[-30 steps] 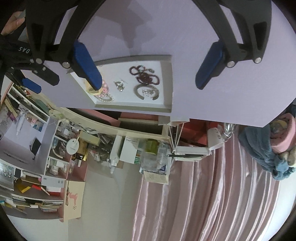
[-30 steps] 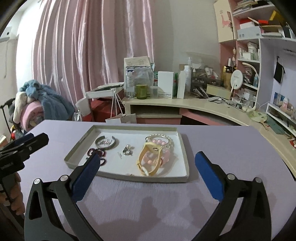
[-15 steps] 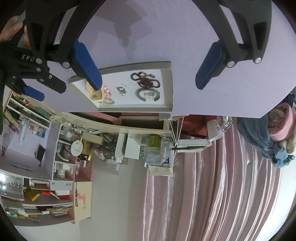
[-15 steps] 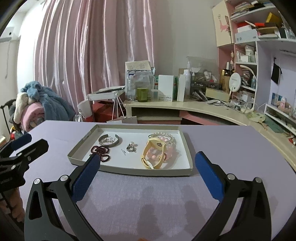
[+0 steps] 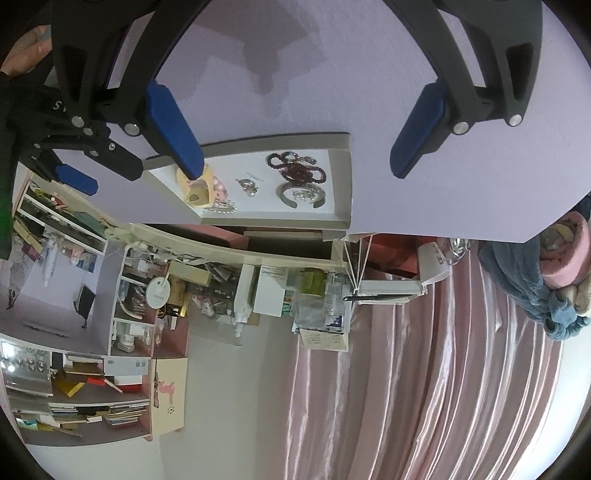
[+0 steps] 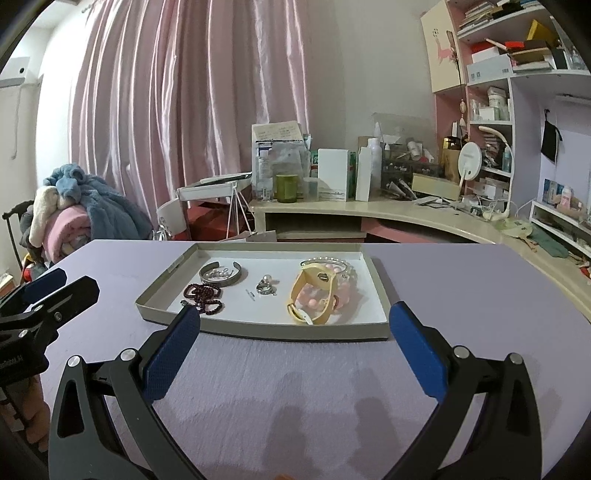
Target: Organize jewelry
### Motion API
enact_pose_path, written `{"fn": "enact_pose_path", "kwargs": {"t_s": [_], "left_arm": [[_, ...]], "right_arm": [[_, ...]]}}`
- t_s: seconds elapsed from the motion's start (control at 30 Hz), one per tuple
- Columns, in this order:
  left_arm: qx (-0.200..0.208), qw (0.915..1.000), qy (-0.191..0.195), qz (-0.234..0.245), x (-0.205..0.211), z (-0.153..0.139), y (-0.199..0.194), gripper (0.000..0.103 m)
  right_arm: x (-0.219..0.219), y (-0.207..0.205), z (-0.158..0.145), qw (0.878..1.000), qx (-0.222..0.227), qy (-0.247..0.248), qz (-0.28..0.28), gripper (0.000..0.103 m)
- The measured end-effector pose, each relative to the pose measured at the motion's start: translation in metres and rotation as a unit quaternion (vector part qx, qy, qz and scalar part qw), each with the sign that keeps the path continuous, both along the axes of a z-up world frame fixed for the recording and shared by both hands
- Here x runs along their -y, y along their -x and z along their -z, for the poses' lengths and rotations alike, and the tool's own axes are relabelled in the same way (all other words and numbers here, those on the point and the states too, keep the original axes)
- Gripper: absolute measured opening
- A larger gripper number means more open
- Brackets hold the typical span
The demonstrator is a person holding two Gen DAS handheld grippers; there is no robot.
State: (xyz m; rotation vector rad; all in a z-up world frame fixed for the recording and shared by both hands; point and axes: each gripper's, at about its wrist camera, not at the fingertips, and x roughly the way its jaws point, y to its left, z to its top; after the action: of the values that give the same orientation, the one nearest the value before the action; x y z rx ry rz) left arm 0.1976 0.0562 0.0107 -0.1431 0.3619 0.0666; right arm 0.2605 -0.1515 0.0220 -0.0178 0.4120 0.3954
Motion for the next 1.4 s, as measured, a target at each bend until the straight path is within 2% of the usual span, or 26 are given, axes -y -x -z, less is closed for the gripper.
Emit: {"fn": "enact_pose_path", "kwargs": {"t_s": [0.33,0.57,0.73,1.4], "left_arm": [[-0.008,0.9997,0.016,0.015,-0.0044,0.004,-0.0026,0.101],[0.002,0.9998,0.001,0.018,0.0011,0.0028,0.0007,0.101],[-0.01,0.9997,-0.007,0.021,0.0052,0.0036,-0.0043,0.101],[-0.004,0.9996,-0.004,0.026,0.0017,0.0034,-0.0024,0.101]], "right_arm": [[0.0068,-0.0002,0.0017,1.0,-0.007,-0.024,-0.002,0.102],[0.0066,0.0038,0.0001,0.999,0.005,-0.03,-0.009,0.102],[0.0058,0.0045,0.0002,1.0,0.007,-0.029,-0.01,0.102],[0.0076,0.0052,-0.0003,0.999,0.008,-0.035,-0.008,0.102]]}}
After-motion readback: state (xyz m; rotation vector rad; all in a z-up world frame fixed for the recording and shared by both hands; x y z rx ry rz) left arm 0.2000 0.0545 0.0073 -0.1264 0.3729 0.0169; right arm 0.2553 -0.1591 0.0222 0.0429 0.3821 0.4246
